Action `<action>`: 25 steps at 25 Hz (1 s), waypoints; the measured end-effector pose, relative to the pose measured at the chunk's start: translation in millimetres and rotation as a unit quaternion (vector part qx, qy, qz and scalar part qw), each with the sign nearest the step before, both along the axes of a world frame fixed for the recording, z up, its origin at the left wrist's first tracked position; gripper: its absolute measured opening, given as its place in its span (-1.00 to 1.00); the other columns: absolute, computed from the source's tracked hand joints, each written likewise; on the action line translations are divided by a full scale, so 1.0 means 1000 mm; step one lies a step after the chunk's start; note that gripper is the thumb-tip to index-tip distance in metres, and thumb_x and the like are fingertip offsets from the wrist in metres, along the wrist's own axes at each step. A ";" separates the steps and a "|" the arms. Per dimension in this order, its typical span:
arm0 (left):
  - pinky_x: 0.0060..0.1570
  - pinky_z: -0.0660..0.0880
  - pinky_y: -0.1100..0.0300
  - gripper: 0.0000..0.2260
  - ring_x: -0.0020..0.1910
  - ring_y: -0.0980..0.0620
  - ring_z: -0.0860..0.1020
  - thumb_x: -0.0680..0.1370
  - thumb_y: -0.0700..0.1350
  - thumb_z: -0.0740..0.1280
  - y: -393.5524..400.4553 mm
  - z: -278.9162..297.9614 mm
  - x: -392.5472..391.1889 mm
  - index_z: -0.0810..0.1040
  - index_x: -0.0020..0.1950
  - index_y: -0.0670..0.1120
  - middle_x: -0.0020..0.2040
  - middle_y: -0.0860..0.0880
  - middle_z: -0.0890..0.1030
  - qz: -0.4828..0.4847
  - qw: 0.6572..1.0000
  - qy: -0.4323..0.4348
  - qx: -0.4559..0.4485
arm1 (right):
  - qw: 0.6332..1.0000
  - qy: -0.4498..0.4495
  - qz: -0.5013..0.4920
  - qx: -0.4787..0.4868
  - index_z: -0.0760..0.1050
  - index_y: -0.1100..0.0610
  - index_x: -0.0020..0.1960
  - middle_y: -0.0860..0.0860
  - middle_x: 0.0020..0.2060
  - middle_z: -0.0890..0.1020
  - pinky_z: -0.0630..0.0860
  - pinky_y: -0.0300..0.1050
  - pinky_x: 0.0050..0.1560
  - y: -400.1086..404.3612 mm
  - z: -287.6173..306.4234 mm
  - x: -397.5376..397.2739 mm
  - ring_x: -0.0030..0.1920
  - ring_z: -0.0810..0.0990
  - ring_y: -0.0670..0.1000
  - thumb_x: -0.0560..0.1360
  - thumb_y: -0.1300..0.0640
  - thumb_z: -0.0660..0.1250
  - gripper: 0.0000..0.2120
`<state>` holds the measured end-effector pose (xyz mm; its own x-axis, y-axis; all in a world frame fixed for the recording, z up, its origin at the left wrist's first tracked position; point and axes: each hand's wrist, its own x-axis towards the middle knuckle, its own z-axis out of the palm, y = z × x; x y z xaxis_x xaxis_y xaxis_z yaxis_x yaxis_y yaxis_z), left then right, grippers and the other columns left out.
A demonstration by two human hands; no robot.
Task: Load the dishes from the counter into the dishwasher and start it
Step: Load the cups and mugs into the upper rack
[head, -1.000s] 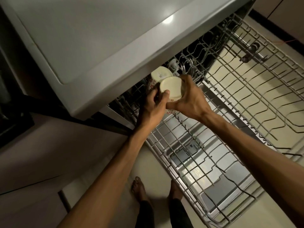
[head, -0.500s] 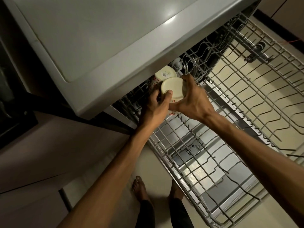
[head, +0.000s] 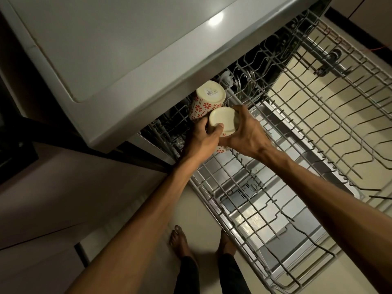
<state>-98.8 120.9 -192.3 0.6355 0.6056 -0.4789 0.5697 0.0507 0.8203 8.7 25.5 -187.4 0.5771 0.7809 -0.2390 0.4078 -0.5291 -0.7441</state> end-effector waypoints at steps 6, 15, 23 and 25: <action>0.27 0.48 -0.01 -0.57 0.26 -0.06 0.51 0.57 -0.06 0.33 -0.004 -0.005 0.002 0.40 0.43 -0.09 0.31 -0.10 0.52 0.001 1.000 0.004 0.006 | 1.000 -0.005 0.008 -0.020 0.18 0.19 0.40 0.13 0.28 0.50 0.44 -0.18 0.03 -0.006 -0.004 -0.005 0.14 0.53 0.09 0.28 0.00 0.60 -0.12; 0.32 0.43 0.03 -0.53 0.32 -0.05 0.46 0.60 0.02 0.30 -0.012 0.001 0.006 0.37 0.47 -0.12 0.38 -0.10 0.48 -0.027 0.999 -0.020 0.027 | 0.996 0.077 -0.034 -0.043 0.18 0.17 0.40 -0.02 0.12 0.43 0.41 -0.41 -0.30 -0.011 -0.004 0.004 0.05 0.48 -0.03 0.36 0.03 0.55 -0.21; 0.25 0.46 0.11 -0.50 0.33 -0.02 0.45 0.60 0.03 0.30 -0.013 0.003 0.005 0.32 0.51 -0.07 0.40 -0.08 0.46 -0.024 0.999 -0.016 0.022 | 0.999 0.030 -0.012 -0.025 0.07 0.17 0.51 0.16 0.37 0.42 0.42 -0.16 0.11 -0.013 0.000 0.002 0.28 0.47 0.12 0.32 0.05 0.58 -0.04; 0.27 0.45 0.12 -0.51 0.33 -0.02 0.45 0.60 -0.01 0.30 -0.013 0.003 0.005 0.31 0.51 -0.08 0.40 -0.08 0.46 -0.025 0.999 -0.027 0.021 | 0.999 0.022 -0.009 -0.038 0.08 0.14 0.52 0.15 0.37 0.42 0.41 -0.16 0.09 -0.015 0.000 0.001 0.30 0.46 0.14 0.35 0.02 0.56 -0.06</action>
